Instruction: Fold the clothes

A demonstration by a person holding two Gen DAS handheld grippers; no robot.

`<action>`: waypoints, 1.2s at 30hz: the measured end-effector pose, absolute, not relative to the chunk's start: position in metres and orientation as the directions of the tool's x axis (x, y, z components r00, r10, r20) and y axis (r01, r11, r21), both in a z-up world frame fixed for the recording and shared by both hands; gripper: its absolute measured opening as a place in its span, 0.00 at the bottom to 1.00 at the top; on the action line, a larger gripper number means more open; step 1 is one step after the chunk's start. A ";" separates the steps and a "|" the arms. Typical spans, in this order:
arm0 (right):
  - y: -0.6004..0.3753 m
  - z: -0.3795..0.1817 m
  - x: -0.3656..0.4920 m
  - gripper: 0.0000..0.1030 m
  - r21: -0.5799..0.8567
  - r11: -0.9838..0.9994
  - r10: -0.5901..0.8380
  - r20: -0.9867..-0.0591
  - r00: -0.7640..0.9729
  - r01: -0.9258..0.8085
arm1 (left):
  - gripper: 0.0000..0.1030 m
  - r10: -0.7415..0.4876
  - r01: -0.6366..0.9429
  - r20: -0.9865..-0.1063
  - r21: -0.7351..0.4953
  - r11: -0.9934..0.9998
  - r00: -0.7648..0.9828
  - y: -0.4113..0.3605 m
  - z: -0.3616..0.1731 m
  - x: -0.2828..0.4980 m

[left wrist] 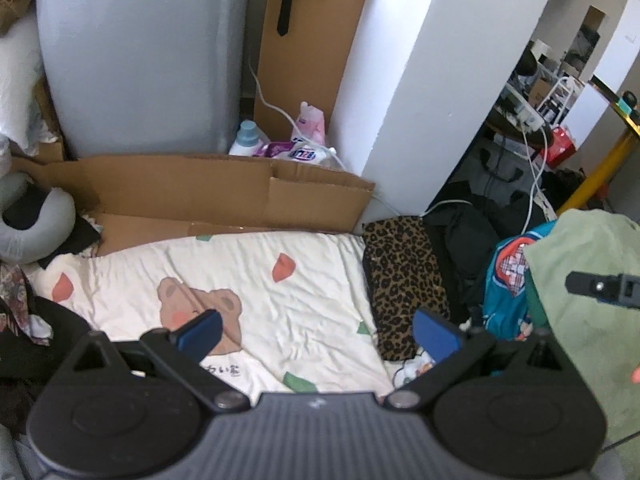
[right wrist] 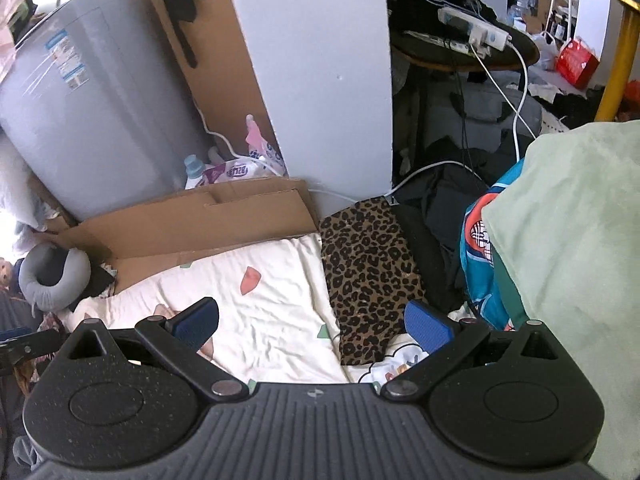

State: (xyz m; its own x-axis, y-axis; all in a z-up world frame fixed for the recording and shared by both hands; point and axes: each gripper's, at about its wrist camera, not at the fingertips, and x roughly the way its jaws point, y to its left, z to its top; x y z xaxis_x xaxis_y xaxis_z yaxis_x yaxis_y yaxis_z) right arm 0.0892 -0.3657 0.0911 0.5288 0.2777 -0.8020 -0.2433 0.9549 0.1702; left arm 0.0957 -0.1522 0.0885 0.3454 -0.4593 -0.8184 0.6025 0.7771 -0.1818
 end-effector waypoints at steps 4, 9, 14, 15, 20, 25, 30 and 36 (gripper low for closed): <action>-0.349 0.094 0.076 0.99 0.155 0.948 0.283 -0.807 0.518 -0.277 | 1.00 -0.453 0.578 -0.811 -0.181 0.796 0.370 -0.128 0.083 0.091; -0.330 0.088 0.061 0.99 0.189 0.927 0.336 -0.799 0.498 -0.323 | 1.00 -0.409 0.504 -0.794 -0.152 0.850 0.450 -0.092 0.075 0.085; -0.308 0.077 0.044 0.99 0.169 0.911 0.349 -0.803 0.484 -0.376 | 1.00 -0.356 0.465 -0.794 -0.106 0.879 0.492 -0.071 0.065 0.077; -0.305 0.075 0.041 0.99 0.180 0.907 0.359 -0.802 0.477 -0.380 | 1.00 -0.350 0.464 -0.791 -0.095 0.881 0.502 -0.068 0.064 0.074; -0.291 0.066 0.027 0.99 0.177 0.892 0.376 -0.803 0.463 -0.416 | 1.00 -0.331 0.418 -0.782 -0.101 0.903 0.528 -0.055 0.057 0.066; -0.281 0.056 0.018 0.99 0.200 0.871 0.409 -0.800 0.438 -0.448 | 1.00 -0.327 0.381 -0.775 -0.121 0.917 0.541 -0.046 0.048 0.059; -0.279 0.046 0.012 0.99 0.217 0.864 0.423 -0.803 0.420 -0.455 | 1.00 -0.302 0.354 -0.774 -0.108 0.929 0.557 -0.045 0.036 0.048; -0.282 0.038 0.001 0.99 0.207 0.855 0.421 -0.813 0.402 -0.476 | 1.00 -0.275 0.345 -0.789 -0.086 0.935 0.549 -0.051 0.026 0.036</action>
